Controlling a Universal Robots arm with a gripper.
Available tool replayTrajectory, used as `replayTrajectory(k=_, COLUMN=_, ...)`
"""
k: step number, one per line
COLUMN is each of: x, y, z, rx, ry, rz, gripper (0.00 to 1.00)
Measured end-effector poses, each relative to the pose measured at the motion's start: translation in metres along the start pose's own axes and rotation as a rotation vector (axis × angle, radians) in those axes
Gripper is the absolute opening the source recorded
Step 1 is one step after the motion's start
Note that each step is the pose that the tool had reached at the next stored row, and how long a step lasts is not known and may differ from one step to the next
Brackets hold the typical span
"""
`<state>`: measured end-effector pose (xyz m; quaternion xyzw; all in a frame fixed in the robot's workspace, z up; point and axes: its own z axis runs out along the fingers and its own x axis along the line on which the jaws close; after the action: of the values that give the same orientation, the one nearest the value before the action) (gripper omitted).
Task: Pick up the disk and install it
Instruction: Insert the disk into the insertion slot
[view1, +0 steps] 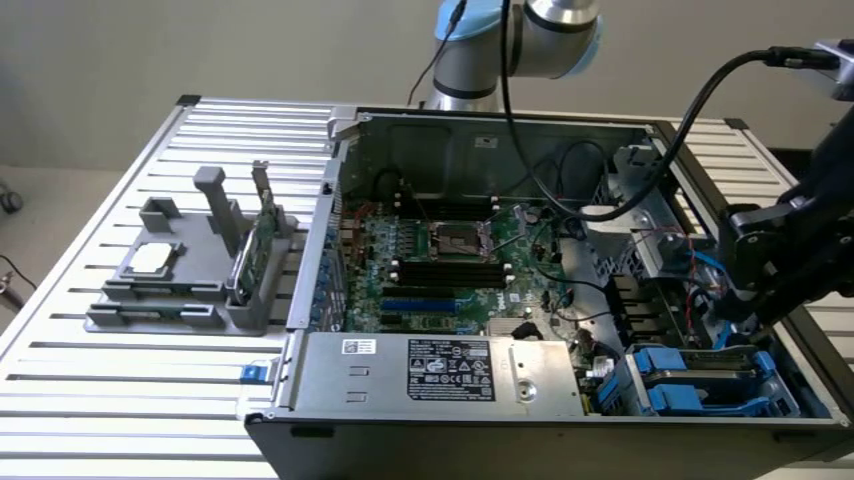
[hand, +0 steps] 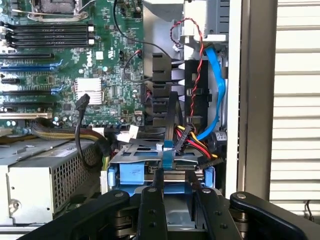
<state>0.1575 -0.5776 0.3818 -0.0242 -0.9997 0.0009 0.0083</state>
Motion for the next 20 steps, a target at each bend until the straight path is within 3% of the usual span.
replayTrajectory(k=6, x=0.0, y=0.0, z=-0.0065, rx=0.0001, ry=0.0001, rz=0.072, gripper=0.31)
replayTrajectory(k=9, x=0.0, y=0.0, z=-0.0105, rx=0.0031, ry=-0.0001, rz=0.101, gripper=0.31)
replayTrajectory(k=16, x=-0.008, y=0.0004, z=-0.0146, rx=0.0266, ry=-0.0018, rz=0.137, gripper=0.31)
replayTrajectory(k=20, x=-0.014, y=0.0006, z=-0.0147, rx=0.0369, ry=-0.0025, rz=0.154, gripper=0.31)
